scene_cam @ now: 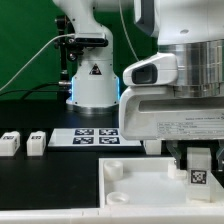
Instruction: Assemble one leg
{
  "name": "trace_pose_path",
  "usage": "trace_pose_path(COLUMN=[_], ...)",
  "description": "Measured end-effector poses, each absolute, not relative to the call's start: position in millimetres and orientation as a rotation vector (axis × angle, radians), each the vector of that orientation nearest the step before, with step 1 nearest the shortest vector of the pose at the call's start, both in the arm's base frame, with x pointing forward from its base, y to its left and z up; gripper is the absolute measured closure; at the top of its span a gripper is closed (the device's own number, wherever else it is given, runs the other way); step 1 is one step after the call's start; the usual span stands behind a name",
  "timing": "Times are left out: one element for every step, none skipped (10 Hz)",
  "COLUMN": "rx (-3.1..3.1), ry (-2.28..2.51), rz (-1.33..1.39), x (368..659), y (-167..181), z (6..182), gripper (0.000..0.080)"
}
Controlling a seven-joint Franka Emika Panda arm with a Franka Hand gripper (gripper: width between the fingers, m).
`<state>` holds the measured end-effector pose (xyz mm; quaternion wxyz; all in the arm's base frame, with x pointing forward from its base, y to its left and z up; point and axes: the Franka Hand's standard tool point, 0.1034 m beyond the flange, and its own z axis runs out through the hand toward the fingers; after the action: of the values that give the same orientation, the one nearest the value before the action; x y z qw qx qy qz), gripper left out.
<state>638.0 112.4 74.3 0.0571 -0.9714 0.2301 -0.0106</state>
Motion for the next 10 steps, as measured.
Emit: trace_pose_path(rx=[-2.895, -2.795, -2.685, -2.574, -2.422, -2.241, -2.123, -2.106, -2.158, -2.205], ry=[0.865, 1.113, 1.35, 1.552, 1.779, 1.98, 2.097, 2.119, 2.061, 2.013], rz=[-0.022, 0.004, 0.029, 0.053, 0.083, 0.121, 0.155, 0.156, 0.151, 0.145], x=[638.3, 638.0, 637.1, 636.0, 634.8, 633.6, 632.9, 632.8, 632.7, 632.1], y=[111.0, 108.9, 107.9, 108.0, 108.4, 107.8, 108.0, 107.8, 108.4, 109.6], z=[73.3, 72.9, 72.5, 72.2, 71.7, 71.1, 71.2, 71.1, 70.9, 70.5], gripper=[0.0506, 0.0506, 0.0506, 0.0506, 0.0505, 0.0505, 0.0505, 0.0505, 0.0485, 0.0485])
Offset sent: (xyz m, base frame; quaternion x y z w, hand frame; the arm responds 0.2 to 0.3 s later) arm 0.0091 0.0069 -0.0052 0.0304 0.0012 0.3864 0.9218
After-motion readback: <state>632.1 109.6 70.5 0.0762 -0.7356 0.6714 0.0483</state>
